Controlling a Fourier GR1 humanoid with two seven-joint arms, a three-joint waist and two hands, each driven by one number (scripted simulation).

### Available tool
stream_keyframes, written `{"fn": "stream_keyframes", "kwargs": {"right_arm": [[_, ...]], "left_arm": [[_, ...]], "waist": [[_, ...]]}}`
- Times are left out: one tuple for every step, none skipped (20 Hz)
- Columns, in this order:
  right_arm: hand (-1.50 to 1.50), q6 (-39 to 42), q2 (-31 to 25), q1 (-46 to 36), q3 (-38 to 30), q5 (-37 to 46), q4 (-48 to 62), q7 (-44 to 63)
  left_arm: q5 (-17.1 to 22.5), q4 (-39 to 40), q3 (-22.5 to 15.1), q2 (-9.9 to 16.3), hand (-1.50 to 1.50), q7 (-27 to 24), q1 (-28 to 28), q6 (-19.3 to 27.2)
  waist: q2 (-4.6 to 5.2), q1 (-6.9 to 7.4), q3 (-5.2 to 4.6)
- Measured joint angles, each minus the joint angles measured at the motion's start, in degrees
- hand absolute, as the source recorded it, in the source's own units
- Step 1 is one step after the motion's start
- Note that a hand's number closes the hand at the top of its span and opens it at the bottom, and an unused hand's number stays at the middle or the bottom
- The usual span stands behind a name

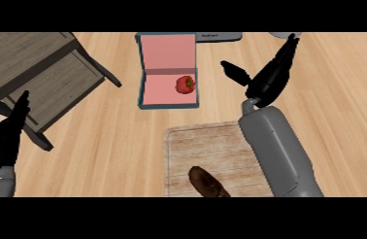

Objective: Pick the bell pepper from the cutting board and place it in the cardboard box

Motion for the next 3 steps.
{"fn": "stream_keyframes", "kwargs": {"right_arm": [[-1.5,0.9,0.0,2.7,0.9,0.8,-3.4,0.8],[-1.5,2.4,-0.2,5.2,1.8,1.5,-6.9,1.8],[-1.5,3.9,-0.5,7.8,2.7,2.1,-10.1,2.7]], "left_arm": [[-0.1,-0.3,0.0,-0.1,0.0,0.0,0.2,0.2],[-0.4,-0.2,0.0,-0.1,0.0,-0.1,0.3,0.3],[-0.4,-1.1,-0.2,-0.3,0.0,0.4,0.9,0.3]], "waist": [[-0.04,-0.18,0.0],[-0.01,-0.27,0.0],[-0.09,-0.31,-0.01]]}}
